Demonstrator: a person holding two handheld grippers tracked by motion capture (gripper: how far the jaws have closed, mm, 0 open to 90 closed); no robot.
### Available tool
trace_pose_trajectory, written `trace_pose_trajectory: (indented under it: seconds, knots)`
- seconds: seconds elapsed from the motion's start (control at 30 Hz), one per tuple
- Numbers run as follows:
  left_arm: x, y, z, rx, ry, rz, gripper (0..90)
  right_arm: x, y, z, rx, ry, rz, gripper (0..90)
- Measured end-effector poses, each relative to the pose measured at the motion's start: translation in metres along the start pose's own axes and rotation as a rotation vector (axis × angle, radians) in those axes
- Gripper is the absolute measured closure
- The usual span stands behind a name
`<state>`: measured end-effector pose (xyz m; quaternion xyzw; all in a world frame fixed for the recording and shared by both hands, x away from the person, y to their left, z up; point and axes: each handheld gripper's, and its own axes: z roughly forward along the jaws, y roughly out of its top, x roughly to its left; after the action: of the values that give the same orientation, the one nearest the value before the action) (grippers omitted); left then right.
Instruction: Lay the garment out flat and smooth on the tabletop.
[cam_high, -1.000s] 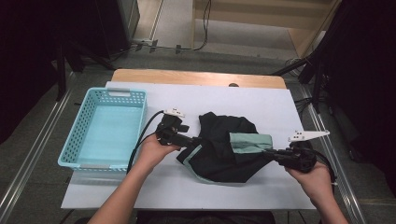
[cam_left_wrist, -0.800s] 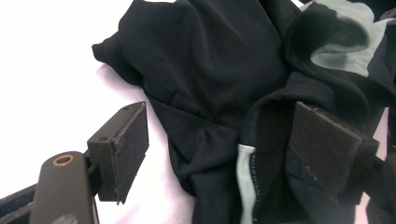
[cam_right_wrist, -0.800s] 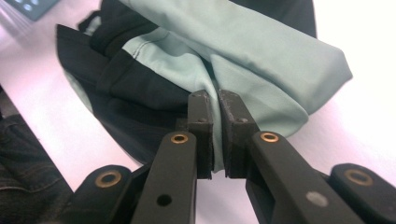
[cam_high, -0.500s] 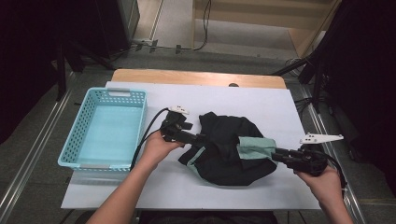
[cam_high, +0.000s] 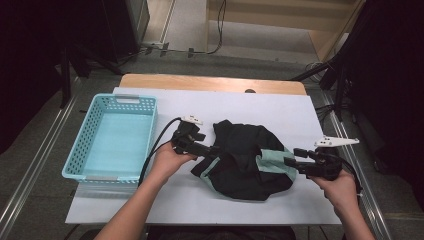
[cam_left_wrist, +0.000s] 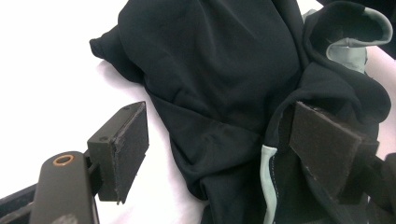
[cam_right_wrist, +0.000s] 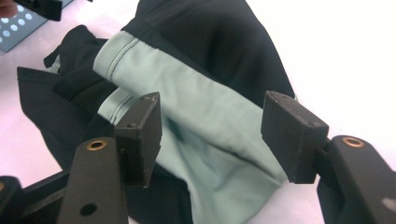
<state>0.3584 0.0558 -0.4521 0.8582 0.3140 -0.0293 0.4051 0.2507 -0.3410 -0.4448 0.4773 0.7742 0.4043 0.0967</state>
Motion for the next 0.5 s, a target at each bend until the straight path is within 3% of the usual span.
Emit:
trace_pose_trajectory:
  seconds: [0.43, 0.5]
  knots:
    - [-0.003, -0.017, -0.006, -0.001, 0.018, -0.014, 21.0, -0.014, 0.012, 0.025, 0.008, 0.020, 0.008, 35.9]
    - [-0.003, -0.019, -0.006, -0.012, 0.013, -0.033, 21.0, -0.018, 0.013, 0.027, 0.003, 0.017, 0.006, 35.9]
